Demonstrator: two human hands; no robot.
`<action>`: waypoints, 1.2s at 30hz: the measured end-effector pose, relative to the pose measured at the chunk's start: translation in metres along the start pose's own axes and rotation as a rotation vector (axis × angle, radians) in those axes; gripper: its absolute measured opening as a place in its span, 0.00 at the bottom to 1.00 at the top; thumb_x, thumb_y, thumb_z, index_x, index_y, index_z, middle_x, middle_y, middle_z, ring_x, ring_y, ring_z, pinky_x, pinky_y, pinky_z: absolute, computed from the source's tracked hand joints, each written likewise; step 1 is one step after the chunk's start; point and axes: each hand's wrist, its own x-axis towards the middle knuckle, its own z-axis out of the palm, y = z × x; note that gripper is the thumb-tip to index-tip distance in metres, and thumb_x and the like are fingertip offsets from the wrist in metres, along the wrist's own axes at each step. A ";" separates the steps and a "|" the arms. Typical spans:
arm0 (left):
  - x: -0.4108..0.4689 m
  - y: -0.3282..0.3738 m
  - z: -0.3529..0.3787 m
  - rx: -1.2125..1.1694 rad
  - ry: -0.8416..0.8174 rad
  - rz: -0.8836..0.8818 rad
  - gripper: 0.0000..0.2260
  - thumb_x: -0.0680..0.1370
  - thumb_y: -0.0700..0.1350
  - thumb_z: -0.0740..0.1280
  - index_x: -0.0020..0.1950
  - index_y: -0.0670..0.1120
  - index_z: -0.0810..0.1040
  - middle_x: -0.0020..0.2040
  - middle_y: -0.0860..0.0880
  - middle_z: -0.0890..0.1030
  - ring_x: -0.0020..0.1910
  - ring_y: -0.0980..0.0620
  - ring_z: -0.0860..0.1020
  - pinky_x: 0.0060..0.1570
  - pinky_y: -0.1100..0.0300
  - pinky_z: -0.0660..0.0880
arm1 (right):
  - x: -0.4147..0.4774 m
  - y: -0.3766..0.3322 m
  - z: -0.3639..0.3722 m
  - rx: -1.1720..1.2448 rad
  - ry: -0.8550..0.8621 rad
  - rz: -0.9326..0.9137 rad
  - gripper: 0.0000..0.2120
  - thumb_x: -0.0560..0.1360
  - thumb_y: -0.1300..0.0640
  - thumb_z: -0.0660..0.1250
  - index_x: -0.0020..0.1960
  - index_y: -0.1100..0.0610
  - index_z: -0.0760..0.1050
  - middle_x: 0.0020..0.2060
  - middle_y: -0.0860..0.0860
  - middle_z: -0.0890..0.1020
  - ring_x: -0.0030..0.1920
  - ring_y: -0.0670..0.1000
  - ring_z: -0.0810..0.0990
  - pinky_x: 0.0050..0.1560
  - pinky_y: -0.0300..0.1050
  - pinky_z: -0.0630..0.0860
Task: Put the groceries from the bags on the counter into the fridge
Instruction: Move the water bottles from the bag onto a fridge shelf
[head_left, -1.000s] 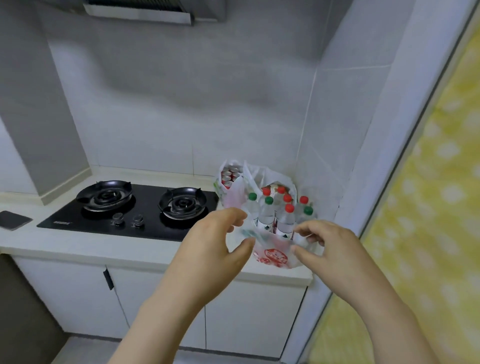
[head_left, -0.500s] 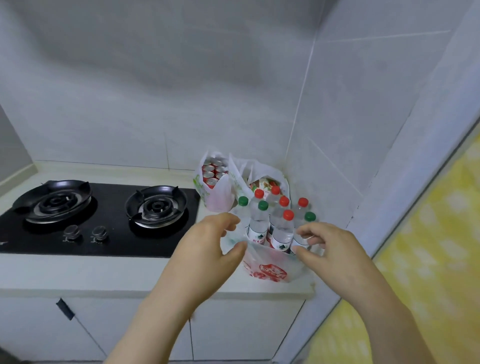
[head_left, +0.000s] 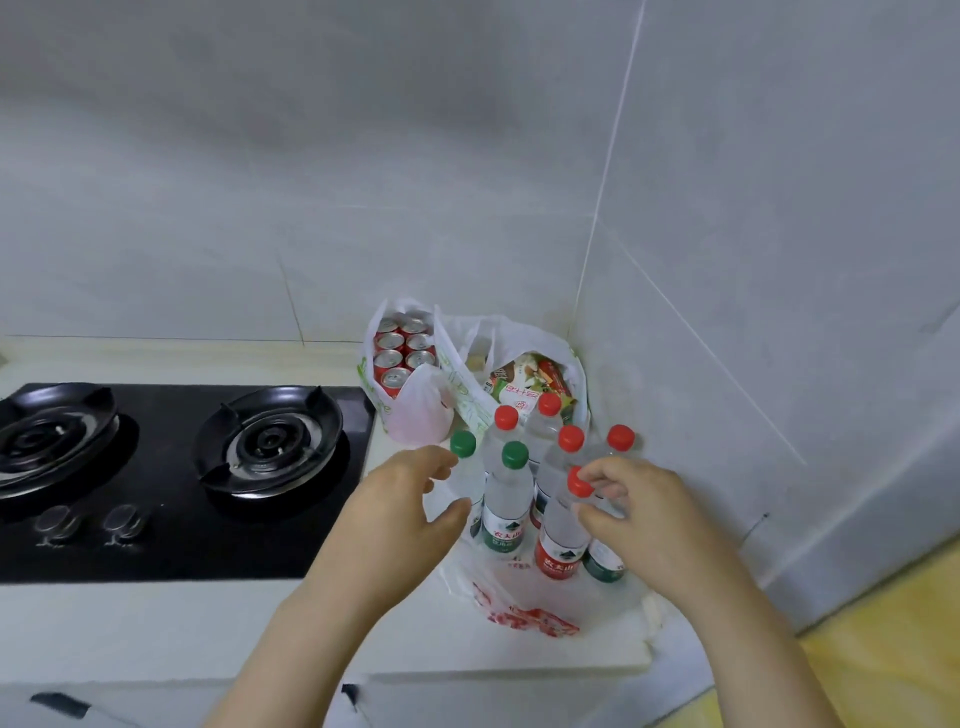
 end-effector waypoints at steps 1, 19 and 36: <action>0.006 -0.004 0.005 -0.003 -0.011 -0.012 0.18 0.75 0.51 0.67 0.65 0.53 0.73 0.56 0.60 0.77 0.54 0.61 0.75 0.57 0.61 0.74 | 0.007 0.004 0.004 -0.007 -0.007 0.006 0.14 0.73 0.51 0.70 0.59 0.49 0.77 0.53 0.43 0.80 0.54 0.45 0.78 0.56 0.44 0.77; 0.107 -0.064 0.058 -0.026 -0.152 -0.007 0.28 0.75 0.49 0.69 0.72 0.49 0.65 0.68 0.49 0.71 0.62 0.50 0.74 0.61 0.55 0.73 | 0.055 0.022 0.060 -0.132 0.032 0.156 0.26 0.75 0.55 0.69 0.71 0.51 0.67 0.67 0.47 0.71 0.63 0.48 0.74 0.60 0.38 0.70; 0.101 -0.100 0.100 -0.286 -0.050 0.056 0.12 0.61 0.48 0.70 0.38 0.49 0.69 0.39 0.52 0.72 0.40 0.54 0.72 0.39 0.66 0.68 | 0.030 0.040 0.142 0.450 0.453 0.248 0.14 0.64 0.64 0.76 0.42 0.50 0.76 0.44 0.46 0.77 0.46 0.47 0.78 0.50 0.50 0.76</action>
